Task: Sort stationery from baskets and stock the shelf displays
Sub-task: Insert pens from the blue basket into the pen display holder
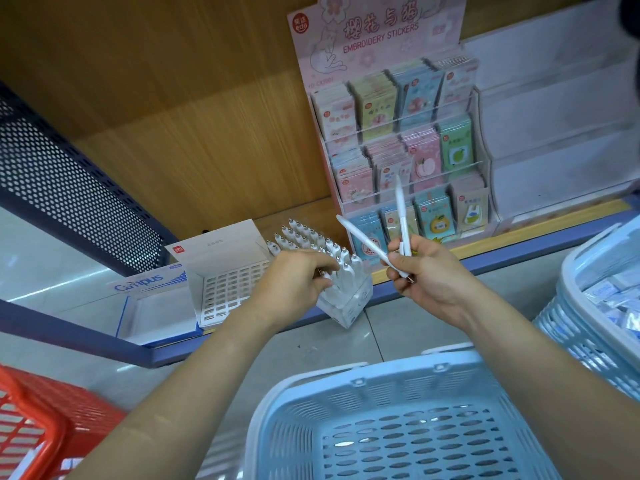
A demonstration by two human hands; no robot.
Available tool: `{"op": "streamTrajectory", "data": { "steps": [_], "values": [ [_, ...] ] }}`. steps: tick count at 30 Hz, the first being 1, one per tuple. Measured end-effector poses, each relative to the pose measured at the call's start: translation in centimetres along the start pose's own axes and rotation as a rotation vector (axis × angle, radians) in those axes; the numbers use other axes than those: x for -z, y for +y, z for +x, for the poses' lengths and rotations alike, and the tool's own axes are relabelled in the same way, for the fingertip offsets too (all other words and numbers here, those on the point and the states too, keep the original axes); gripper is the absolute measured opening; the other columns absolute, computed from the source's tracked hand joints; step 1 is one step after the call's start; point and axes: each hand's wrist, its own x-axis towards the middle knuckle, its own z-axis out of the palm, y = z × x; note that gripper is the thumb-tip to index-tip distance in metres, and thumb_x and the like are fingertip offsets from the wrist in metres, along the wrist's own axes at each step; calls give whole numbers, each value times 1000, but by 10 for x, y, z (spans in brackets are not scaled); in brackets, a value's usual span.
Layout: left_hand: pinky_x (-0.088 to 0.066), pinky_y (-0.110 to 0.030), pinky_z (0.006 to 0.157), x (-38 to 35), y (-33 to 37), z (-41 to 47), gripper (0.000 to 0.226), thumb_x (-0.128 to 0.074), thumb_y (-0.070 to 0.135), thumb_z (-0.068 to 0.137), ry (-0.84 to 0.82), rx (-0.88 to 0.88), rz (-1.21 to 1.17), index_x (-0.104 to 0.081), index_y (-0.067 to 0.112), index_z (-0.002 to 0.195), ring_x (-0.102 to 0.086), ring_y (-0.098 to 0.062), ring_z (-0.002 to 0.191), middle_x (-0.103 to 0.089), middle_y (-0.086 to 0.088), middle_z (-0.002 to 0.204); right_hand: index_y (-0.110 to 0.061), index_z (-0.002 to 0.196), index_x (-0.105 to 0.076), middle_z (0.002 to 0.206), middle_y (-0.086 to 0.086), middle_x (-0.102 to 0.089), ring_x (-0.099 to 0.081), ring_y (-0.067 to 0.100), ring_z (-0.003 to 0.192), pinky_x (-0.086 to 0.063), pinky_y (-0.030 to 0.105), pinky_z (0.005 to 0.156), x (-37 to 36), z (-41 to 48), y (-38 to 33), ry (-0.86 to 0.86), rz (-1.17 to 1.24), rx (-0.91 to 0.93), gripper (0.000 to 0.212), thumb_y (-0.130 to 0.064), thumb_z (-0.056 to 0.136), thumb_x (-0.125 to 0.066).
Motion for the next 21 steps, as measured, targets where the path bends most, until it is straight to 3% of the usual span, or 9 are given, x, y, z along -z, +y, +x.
{"op": "streamTrajectory", "data": {
  "steps": [4,10,14,18,21],
  "values": [
    [-41,-12,75,-7,6,-1,23,-74,17,84,24,69,-69,-71,25,106,-54,-5,85,-63,10,97,-14,87,-53,78,10,-52,-48,15,62,-41,17,46,0,0,1,7,3,10,22,7,94,-52],
    [-37,-18,74,-19,12,1,21,-70,21,88,37,48,14,-69,26,108,-47,-6,82,-56,5,93,-13,86,-50,71,7,-49,-44,16,63,-36,22,55,0,-1,2,-4,-10,29,25,11,91,-54],
    [-36,-20,71,-24,8,1,28,-73,28,85,34,23,45,-68,29,112,-47,-7,80,-60,4,96,-14,85,-49,70,6,-49,-43,16,62,-35,20,51,1,-1,2,12,35,33,26,11,89,-56],
    [-40,-12,63,-20,5,-6,18,-76,24,83,245,110,-287,-74,28,100,-52,-2,69,-63,21,80,-15,83,-46,69,6,-45,-40,13,57,-31,16,43,3,0,1,29,77,68,29,11,87,-59],
    [-48,-22,70,-3,12,-6,10,-72,18,86,494,5,-351,-75,21,95,-56,-5,76,-67,12,87,-16,83,-45,68,4,-42,-34,8,51,-29,16,42,4,1,0,28,97,96,31,11,85,-61]
  ]
}}
